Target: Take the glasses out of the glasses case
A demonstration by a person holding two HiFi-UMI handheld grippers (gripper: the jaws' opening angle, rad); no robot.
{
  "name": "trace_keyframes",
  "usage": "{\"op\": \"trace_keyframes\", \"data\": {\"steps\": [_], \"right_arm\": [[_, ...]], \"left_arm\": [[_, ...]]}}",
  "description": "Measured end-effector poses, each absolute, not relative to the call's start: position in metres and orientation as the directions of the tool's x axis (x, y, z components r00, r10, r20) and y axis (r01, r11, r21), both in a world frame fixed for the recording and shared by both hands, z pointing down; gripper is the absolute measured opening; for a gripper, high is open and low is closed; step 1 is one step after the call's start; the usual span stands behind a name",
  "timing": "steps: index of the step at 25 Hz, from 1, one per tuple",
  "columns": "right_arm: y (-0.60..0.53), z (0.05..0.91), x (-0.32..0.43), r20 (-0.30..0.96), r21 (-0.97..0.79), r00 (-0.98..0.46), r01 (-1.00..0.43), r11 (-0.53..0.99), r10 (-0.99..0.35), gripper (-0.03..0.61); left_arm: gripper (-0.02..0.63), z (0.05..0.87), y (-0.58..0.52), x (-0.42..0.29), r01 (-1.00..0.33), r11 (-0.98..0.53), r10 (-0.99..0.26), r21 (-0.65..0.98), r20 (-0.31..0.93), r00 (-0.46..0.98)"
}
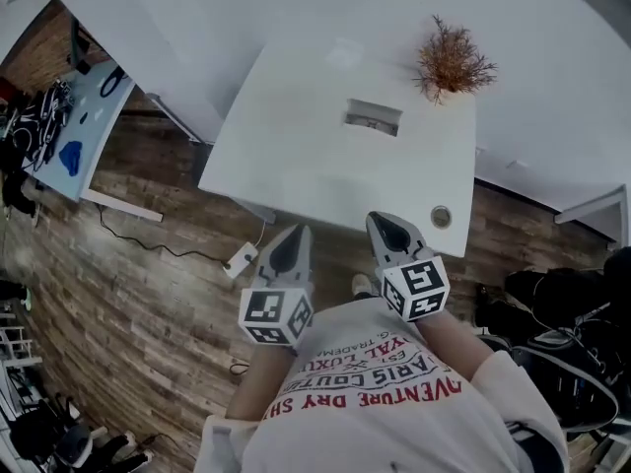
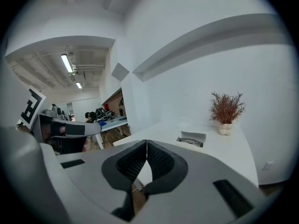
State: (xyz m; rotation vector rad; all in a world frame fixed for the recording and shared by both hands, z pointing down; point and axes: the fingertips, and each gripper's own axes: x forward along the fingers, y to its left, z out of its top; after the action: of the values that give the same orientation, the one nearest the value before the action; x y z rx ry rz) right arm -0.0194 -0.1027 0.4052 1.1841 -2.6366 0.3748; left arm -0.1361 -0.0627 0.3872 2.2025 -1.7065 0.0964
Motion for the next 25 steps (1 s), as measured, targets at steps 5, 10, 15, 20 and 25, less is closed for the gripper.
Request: {"op": "trace_keyframes", "data": {"steps": [5, 10, 15, 20, 25], "right_arm": [[-0.167, 0.405, 0.002, 0.306, -0.142, -0.661, -0.743, 0.654, -0.685, 0.012], [-0.21, 0.416, 0.024, 0.327, -0.166, -0.649, -0.755, 0.634, -0.687, 0.012], [-0.235, 0.43, 0.035, 0.365, -0.192, -0.623, -0.778, 0.599, -0.692, 0.012], [-0.265, 0.438, 0.032, 0.389, -0.191, -0.598, -0.797, 0.573, -0.701, 0.012], [-0.298, 0.442, 0.019, 0.432, -0.154, -0.566, -0.813, 0.561, -0.702, 0.012]], "left_arm": [[0.002, 0.386, -0.123, -0.12, -0.955, -0.188, -0.935, 0.229, 0.255, 0.245], [0.002, 0.396, -0.167, -0.108, -0.955, -0.179, -0.926, 0.236, 0.287, 0.244], [0.002, 0.408, -0.199, -0.103, -0.949, -0.197, -0.903, 0.246, 0.331, 0.274], [0.002, 0.418, -0.243, -0.101, -0.928, -0.26, -0.869, 0.267, 0.353, 0.345], [0.002, 0.425, -0.294, -0.103, -0.897, -0.351, -0.82, 0.27, 0.373, 0.433]]}}
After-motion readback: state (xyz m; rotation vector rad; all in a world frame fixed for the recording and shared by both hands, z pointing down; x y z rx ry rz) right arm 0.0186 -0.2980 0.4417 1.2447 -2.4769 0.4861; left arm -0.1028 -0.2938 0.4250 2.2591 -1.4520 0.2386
